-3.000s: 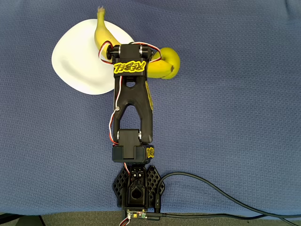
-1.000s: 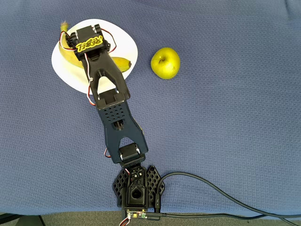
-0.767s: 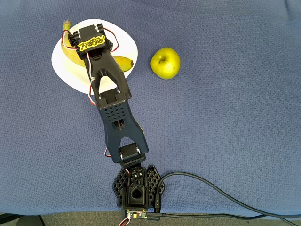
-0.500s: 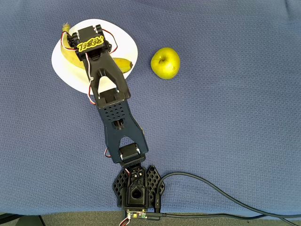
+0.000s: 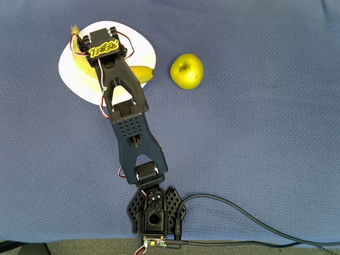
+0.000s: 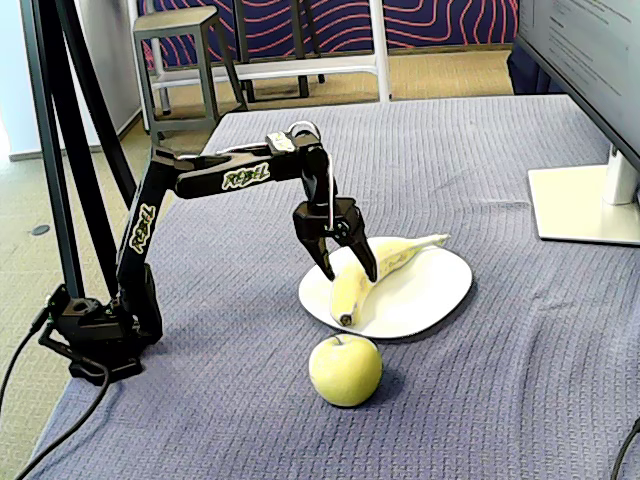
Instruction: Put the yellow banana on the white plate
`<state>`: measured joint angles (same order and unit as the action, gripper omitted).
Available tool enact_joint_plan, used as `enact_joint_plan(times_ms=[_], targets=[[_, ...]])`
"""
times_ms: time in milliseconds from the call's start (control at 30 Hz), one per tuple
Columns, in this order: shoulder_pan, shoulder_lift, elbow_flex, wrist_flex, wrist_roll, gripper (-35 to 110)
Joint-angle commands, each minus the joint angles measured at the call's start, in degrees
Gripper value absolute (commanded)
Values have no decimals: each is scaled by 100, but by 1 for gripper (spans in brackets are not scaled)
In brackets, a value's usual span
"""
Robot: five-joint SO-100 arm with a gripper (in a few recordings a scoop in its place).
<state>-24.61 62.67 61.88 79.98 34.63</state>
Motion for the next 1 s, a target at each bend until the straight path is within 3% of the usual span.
enact_joint_plan(times_ms=[0,233,333,433,967], targets=[[97,193,-35,-123,-26,25],[-9,448,-53,-18,-26,25],[-79,598,-202,185,-62,8],[-114,800,-211,404,-53,1],[220,2013,844,439,-264,0]])
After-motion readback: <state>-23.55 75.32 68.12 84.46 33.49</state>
